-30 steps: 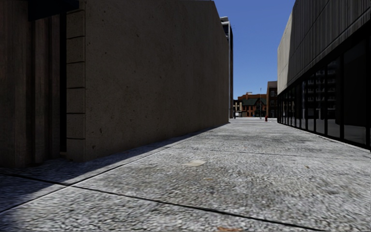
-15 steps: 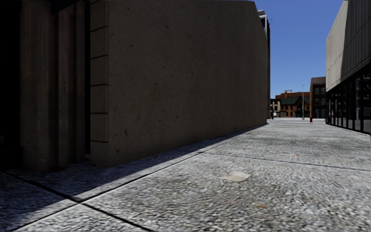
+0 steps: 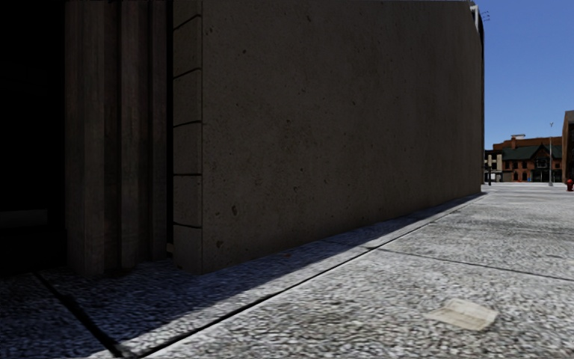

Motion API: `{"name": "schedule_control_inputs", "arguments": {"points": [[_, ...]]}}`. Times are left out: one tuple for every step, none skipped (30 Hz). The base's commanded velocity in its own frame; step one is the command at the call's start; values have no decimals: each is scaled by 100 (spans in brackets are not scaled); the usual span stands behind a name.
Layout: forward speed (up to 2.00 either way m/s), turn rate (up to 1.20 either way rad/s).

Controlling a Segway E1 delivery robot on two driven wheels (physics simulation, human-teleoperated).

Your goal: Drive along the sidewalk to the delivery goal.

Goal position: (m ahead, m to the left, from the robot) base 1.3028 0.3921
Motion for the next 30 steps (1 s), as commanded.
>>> {"name": "schedule_control_inputs", "arguments": {"points": [[120, 0], [120, 0], [120, 0], [120, 0], [118, 0], [90, 0], [90, 0], [5, 0], [0, 0], [0, 0], [0, 0], [0, 0], [0, 0], [0, 0], [0, 0], [0, 0], [0, 0], [0, 0], [0, 0], [0, 0], [0, 0], [0, 0], [0, 0], [0, 0], [0, 0], [0, 0], [0, 0], [0, 0], [0, 0], [0, 0]]}}
